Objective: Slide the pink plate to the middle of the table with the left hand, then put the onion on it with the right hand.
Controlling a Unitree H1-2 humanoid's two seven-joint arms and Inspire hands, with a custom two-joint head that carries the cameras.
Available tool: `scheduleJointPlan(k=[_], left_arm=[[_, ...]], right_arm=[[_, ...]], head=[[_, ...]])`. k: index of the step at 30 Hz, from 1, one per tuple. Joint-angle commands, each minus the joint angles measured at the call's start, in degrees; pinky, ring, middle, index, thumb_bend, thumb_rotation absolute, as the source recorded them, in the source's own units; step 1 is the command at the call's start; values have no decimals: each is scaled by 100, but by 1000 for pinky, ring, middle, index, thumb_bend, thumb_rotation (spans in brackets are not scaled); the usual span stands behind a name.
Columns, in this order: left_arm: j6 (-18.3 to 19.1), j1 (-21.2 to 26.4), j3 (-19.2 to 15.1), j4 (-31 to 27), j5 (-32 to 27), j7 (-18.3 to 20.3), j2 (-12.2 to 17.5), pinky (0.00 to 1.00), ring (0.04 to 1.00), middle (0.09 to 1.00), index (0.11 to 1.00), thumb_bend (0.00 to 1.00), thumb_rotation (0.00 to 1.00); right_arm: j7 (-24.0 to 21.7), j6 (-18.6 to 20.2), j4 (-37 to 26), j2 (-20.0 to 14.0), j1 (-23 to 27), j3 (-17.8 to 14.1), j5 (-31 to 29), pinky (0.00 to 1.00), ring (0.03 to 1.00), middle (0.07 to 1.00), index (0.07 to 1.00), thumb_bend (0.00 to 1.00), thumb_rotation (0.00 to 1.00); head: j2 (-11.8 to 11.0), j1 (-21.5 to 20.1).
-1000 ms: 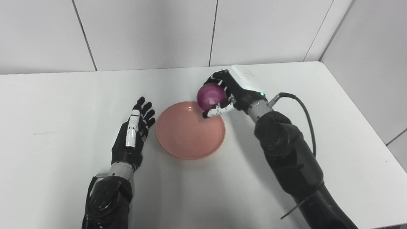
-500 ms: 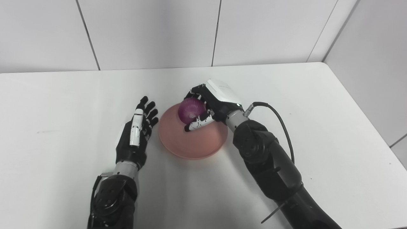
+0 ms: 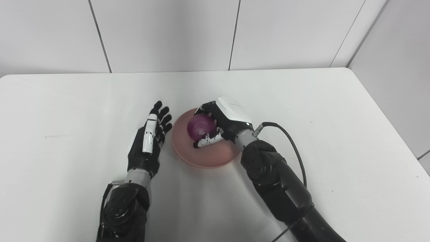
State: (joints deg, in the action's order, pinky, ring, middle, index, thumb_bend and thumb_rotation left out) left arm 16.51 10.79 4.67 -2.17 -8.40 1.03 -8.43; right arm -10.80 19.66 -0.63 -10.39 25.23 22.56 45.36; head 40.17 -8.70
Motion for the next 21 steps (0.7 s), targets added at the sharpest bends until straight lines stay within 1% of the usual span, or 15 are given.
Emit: scheduleJointPlan(k=[1,4,5,7,8,9,10,14,17,20,21], left_arm=[[169,-49,65,-57,40,12,-72,954,947,953,946,473,1000],[135,-40,58,-27,24,26,-59,954,948,953,945,470,1000],[106,-37,54,-1,23,31,-53,951,948,952,943,472,1000],[69,-34,45,38,11,46,-45,957,952,956,946,476,1000],[67,-40,48,29,11,49,-43,959,954,957,946,477,1000],[70,-45,51,18,12,51,-42,960,955,958,947,476,1000],[66,-48,55,15,20,50,-39,960,955,958,946,478,1000],[81,-40,56,10,23,57,-23,959,954,960,950,483,1000],[72,-43,55,10,18,63,-20,961,953,959,949,481,1000],[100,-46,58,-8,41,38,-30,957,949,956,947,482,1000],[89,-47,56,0,41,41,-26,957,949,956,947,482,1000]], right_arm=[[103,-232,-84,-3,51,4,-5,386,484,574,491,520,141],[83,-158,-153,-1,12,10,1,403,511,600,492,522,144],[61,-110,-193,4,1,9,16,403,517,612,579,707,166],[26,-50,-262,12,-17,4,38,425,547,641,654,847,203],[9,-45,-302,5,-22,3,46,424,555,648,689,881,237],[-4,-46,-328,0,-26,2,50,427,563,655,711,902,266],[-8,-51,-369,-9,-29,4,73,460,597,685,733,929,304],[-55,-93,-504,-43,-44,-26,48,518,654,742,768,976,368],[-78,-171,-570,-78,-70,-53,-10,549,675,754,771,998,379],[-135,-179,-629,-120,-93,-40,-11,595,711,777,788,1000,403],[-157,-180,-647,-142,-101,-32,-6,597,713,778,789,1000,404]], head=[[5,8],[1,2],[1,2],[2,7],[2,14],[2,13],[4,8],[7,1],[6,1],[10,-4],[10,-9]])
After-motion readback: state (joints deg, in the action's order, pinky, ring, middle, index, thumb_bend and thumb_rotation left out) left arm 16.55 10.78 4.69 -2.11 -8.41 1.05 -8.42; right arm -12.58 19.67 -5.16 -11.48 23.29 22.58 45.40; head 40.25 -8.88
